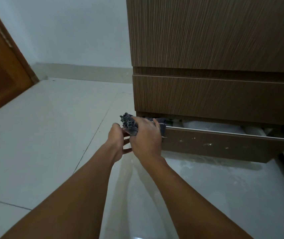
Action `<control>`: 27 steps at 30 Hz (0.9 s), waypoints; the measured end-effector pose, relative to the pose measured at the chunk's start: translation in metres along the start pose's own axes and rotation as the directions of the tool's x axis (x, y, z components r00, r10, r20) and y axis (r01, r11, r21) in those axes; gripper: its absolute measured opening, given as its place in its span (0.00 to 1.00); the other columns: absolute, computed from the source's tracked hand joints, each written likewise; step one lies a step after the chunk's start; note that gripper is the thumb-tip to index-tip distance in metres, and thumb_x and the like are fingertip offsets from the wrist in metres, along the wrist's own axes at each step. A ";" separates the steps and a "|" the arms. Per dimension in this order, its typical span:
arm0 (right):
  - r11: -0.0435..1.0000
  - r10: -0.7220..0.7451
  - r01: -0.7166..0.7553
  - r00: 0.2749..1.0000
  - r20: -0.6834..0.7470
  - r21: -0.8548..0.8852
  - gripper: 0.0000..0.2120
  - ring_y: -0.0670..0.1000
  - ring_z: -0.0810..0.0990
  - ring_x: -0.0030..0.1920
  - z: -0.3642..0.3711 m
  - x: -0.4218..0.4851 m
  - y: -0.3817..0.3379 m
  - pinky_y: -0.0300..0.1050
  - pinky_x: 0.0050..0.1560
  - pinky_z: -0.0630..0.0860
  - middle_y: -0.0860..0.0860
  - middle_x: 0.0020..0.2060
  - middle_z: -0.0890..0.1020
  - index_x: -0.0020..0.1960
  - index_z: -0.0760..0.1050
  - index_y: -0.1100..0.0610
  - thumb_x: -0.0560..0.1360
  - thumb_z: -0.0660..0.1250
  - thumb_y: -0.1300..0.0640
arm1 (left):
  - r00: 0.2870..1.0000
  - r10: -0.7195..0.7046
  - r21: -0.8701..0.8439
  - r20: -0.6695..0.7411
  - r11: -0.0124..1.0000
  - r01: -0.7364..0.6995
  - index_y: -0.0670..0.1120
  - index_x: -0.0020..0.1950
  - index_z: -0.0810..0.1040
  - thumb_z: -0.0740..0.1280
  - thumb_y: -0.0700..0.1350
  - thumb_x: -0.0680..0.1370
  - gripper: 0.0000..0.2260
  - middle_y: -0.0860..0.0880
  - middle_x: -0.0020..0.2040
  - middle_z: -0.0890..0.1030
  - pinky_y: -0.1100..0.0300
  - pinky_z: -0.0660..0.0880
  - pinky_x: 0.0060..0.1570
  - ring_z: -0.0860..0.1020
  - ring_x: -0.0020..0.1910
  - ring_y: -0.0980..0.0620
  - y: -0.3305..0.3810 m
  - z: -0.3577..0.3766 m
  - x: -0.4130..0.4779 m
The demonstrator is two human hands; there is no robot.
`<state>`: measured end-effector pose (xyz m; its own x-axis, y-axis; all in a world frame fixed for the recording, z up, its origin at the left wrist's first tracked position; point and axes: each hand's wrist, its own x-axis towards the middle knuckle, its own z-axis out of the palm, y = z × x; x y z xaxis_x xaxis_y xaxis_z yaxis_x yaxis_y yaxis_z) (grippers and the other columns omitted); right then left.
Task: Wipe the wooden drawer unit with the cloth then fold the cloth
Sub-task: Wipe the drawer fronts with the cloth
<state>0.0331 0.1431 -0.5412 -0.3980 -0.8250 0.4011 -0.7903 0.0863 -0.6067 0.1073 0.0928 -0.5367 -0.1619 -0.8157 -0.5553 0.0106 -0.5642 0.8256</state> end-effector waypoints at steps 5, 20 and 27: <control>0.910 0.164 -0.252 0.948 0.272 0.329 0.14 0.53 0.78 0.55 -0.011 0.011 -0.024 0.49 0.57 0.75 0.50 0.52 0.82 0.62 0.74 0.46 0.77 0.63 0.55 | 1.000 -0.008 -0.019 0.022 1.000 0.008 0.45 0.54 0.80 0.46 0.48 0.80 0.22 0.43 0.52 0.84 0.49 0.76 0.48 0.79 0.52 0.45 -0.002 -0.003 0.000; 0.014 0.640 -0.453 0.689 0.340 0.892 0.06 0.52 0.84 0.49 -0.100 -0.020 0.027 0.56 0.56 0.79 0.49 0.49 0.85 0.51 0.75 0.48 0.76 0.69 0.51 | 0.997 0.031 0.123 0.075 0.992 -0.040 0.50 0.54 0.81 0.64 0.52 0.79 0.10 0.52 0.54 0.81 0.46 0.75 0.59 0.77 0.57 0.53 -0.012 0.018 -0.007; 0.070 0.863 -0.301 0.497 0.094 0.951 0.16 0.53 0.80 0.53 -0.140 -0.031 0.060 0.55 0.59 0.76 0.47 0.49 0.78 0.58 0.65 0.47 0.76 0.69 0.48 | 0.999 0.033 0.105 -0.017 0.994 -0.031 0.50 0.54 0.77 0.64 0.53 0.80 0.08 0.50 0.54 0.78 0.44 0.74 0.60 0.75 0.56 0.49 -0.014 0.036 -0.013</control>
<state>-0.0675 0.2520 -0.4941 -0.8357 -0.3882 -0.3885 0.5078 -0.2765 -0.8159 0.0733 0.1165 -0.5373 -0.1445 -0.8362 -0.5290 -0.0884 -0.5216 0.8486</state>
